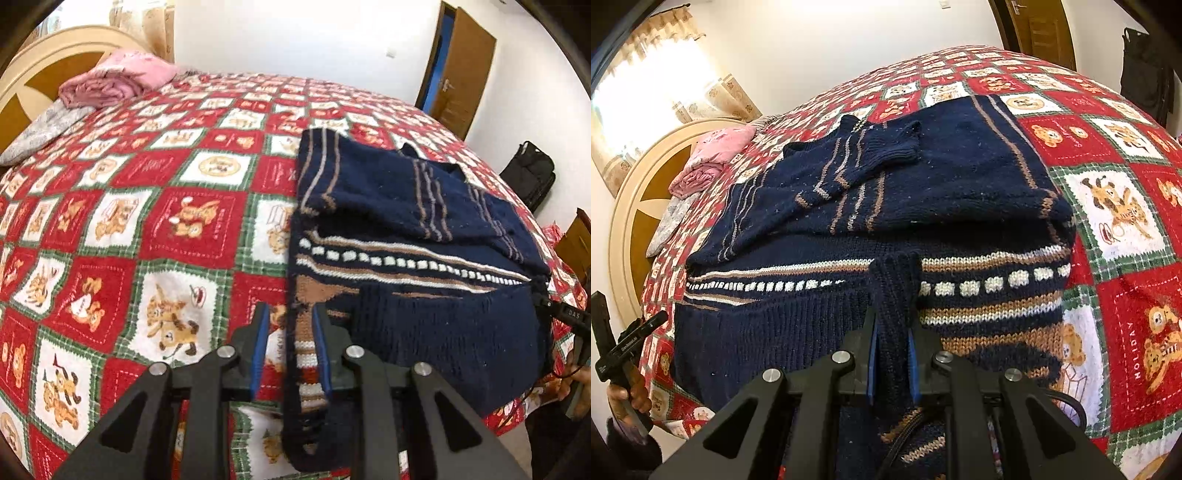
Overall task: Fold small clothes
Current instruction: 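Grasp the sweater edge with the left tool while the right tool holds the hem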
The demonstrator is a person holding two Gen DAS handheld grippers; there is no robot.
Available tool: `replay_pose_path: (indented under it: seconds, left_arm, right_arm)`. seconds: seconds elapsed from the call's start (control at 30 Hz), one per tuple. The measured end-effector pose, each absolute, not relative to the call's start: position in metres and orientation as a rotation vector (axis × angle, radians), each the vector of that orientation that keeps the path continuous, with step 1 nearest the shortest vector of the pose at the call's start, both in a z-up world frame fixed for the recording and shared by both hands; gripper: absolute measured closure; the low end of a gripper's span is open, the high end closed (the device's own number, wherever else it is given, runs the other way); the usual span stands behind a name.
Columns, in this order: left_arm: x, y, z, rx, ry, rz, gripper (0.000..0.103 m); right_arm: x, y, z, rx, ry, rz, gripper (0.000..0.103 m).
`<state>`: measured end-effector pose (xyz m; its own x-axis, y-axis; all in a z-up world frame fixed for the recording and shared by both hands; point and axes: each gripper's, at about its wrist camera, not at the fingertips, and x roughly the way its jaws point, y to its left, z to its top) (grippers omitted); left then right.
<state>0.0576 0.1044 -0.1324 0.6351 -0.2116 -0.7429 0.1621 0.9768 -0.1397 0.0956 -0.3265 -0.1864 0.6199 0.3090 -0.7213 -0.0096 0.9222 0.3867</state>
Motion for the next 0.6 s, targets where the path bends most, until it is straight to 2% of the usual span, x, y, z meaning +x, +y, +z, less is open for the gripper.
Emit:
replay_pose_path:
  seconds: [0.07, 0.1, 0.13, 0.2, 0.3, 0.33, 0.37, 0.43, 0.5, 0.57, 0.6]
  left_arm:
    - [0.052, 0.097, -0.130, -0.064, 0.844, -0.243, 0.053]
    - [0.049, 0.093, -0.128, -0.067, 0.834, -0.276, 0.037]
    - [0.048, 0.086, -0.127, -0.063, 0.821, -0.306, 0.028]
    - [0.049, 0.070, -0.128, -0.023, 0.804, -0.333, 0.025]
    - [0.054, 0.050, -0.138, 0.091, 0.827, -0.286, 0.024]
    - [0.057, 0.047, -0.144, 0.100, 0.848, -0.271, 0.024]
    - [0.061, 0.046, -0.152, 0.087, 0.881, -0.269, 0.024]
    - [0.063, 0.045, -0.161, 0.058, 0.913, -0.278, 0.024]
    - [0.062, 0.043, -0.165, 0.071, 0.899, -0.269, 0.026]
    - [0.060, 0.040, -0.164, 0.081, 0.889, -0.284, 0.036]
    - [0.060, 0.040, -0.164, 0.076, 0.890, -0.295, 0.045]
  right_arm:
    - [0.095, -0.326, -0.187, 0.371, 0.886, 0.189, 0.089]
    - [0.095, -0.326, -0.187, 0.371, 0.886, 0.189, 0.089]
    - [0.095, -0.326, -0.186, 0.370, 0.886, 0.190, 0.088]
    - [0.095, -0.328, -0.186, 0.381, 0.888, 0.201, 0.085]
    - [0.086, -0.337, -0.179, 0.444, 0.857, 0.208, 0.076]
    - [0.081, -0.340, -0.176, 0.451, 0.838, 0.209, 0.066]
    - [0.075, -0.343, -0.172, 0.450, 0.814, 0.206, 0.051]
    - [0.061, -0.351, -0.164, 0.441, 0.764, 0.179, 0.033]
    - [0.055, -0.355, -0.159, 0.434, 0.745, 0.168, 0.032]
    - [0.058, -0.351, -0.158, 0.412, 0.755, 0.192, 0.032]
    - [0.059, -0.348, -0.159, 0.395, 0.755, 0.197, 0.032]
